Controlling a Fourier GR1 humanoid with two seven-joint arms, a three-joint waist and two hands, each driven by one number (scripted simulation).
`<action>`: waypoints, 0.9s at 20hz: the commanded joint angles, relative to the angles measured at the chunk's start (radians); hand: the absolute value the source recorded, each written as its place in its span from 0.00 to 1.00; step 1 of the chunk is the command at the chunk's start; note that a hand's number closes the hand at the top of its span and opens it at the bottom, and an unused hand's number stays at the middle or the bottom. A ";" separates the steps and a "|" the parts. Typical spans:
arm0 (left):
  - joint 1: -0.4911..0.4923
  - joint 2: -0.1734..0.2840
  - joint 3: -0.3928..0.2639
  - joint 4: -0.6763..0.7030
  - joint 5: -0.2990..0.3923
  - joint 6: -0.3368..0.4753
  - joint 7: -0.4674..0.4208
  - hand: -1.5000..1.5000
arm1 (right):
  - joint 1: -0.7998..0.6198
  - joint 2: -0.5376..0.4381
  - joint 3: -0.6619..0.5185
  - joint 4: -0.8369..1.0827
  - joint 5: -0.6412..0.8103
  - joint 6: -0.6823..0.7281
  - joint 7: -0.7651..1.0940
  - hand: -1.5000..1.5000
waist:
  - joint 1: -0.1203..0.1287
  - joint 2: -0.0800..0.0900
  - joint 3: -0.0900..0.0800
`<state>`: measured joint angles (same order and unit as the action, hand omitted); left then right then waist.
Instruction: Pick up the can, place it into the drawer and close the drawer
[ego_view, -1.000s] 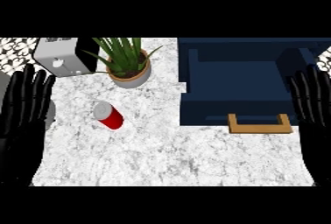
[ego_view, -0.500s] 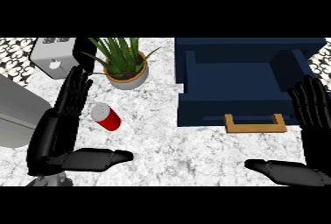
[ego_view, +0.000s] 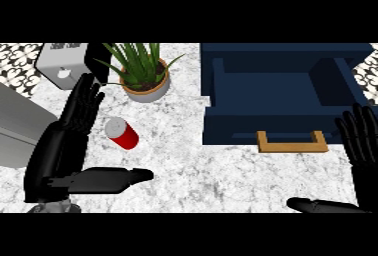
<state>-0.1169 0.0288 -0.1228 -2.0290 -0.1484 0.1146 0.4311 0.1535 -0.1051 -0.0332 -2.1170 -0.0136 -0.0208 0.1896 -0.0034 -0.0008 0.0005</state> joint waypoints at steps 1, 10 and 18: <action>0.000 -0.022 0.012 0.016 -0.004 0.022 0.008 0.00 | 0.036 -0.016 -0.066 0.014 -0.050 0.052 -0.059 0.00 | 0.000 0.000 0.000; -0.025 -0.003 0.063 0.069 0.012 0.026 0.015 0.00 | 0.050 0.019 -0.056 0.033 -0.011 0.074 -0.071 0.00 | 0.001 0.000 0.000; 0.043 -0.028 0.060 0.240 0.017 0.022 -0.215 0.00 | 0.156 0.022 -0.126 0.011 -0.063 0.146 -0.149 0.00 | -0.001 0.000 0.000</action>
<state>-0.1199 0.0163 -0.0427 -1.8373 -0.1202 0.1353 0.3058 0.2703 -0.0821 -0.1289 -2.1054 -0.0554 0.0925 0.0714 -0.0044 -0.0003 -0.0001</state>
